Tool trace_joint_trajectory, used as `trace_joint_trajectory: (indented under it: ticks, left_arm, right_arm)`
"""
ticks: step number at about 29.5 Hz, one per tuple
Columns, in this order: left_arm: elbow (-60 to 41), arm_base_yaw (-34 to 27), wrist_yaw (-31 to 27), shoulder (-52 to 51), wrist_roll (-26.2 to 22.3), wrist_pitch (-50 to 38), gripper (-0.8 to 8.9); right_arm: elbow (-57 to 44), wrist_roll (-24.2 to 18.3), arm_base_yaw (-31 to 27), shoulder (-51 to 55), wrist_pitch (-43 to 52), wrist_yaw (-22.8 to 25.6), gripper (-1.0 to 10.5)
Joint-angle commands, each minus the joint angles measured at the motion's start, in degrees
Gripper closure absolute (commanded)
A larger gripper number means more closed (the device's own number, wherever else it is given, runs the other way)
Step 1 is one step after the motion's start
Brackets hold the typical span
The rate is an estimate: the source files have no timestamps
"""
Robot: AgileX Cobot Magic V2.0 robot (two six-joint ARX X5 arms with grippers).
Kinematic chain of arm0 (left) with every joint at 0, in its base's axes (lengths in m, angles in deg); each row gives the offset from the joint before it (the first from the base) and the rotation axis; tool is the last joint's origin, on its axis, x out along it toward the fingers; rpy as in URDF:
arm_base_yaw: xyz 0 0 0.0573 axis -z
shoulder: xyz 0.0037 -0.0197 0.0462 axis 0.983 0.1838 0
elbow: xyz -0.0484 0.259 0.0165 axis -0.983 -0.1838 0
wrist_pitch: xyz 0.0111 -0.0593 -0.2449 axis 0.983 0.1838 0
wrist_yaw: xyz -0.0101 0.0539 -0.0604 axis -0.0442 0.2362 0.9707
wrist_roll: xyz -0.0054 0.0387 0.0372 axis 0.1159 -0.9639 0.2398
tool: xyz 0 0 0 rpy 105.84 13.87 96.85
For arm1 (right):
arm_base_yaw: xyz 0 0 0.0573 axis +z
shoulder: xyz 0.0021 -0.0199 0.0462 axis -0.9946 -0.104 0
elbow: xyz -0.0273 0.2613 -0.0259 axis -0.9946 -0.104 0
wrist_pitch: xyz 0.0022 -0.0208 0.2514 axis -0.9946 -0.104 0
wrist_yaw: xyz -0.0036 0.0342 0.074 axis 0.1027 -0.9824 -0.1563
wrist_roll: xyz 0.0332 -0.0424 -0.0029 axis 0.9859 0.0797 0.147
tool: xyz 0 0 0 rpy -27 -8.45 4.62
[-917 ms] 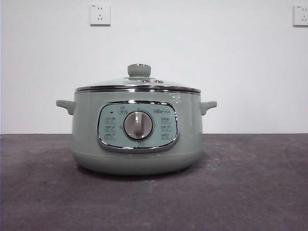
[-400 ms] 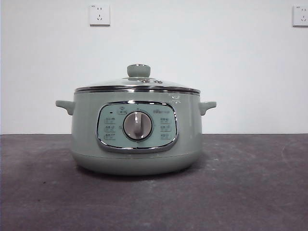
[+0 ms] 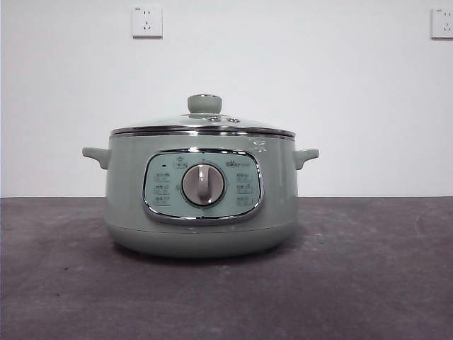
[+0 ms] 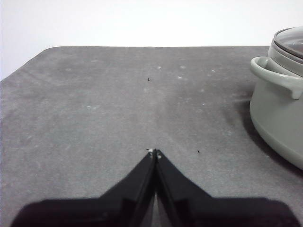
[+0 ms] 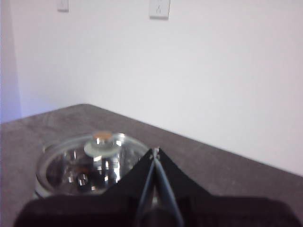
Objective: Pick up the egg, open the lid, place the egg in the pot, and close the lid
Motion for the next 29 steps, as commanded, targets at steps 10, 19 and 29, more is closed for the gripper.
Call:
trace_joint_trajectory:
  ticks: [10,19,29]
  left_arm:
    - [-0.83,-0.15,0.22,-0.17,0.37,-0.20,8.17]
    - [-0.83,-0.15,0.22,-0.17,0.37,-0.20,8.17]
    - [-0.83,-0.15,0.20,-0.17,0.37,-0.22,8.17]
  right_arm:
    - [-25.16,2.25,-0.11,13.66,8.85,2.95,9.5]
    - [-32.44,6.49,-0.11,17.97,8.11,6.62,9.5]
    - [-33.97,10.95,-0.11,17.97,2.91,16.55,9.5]
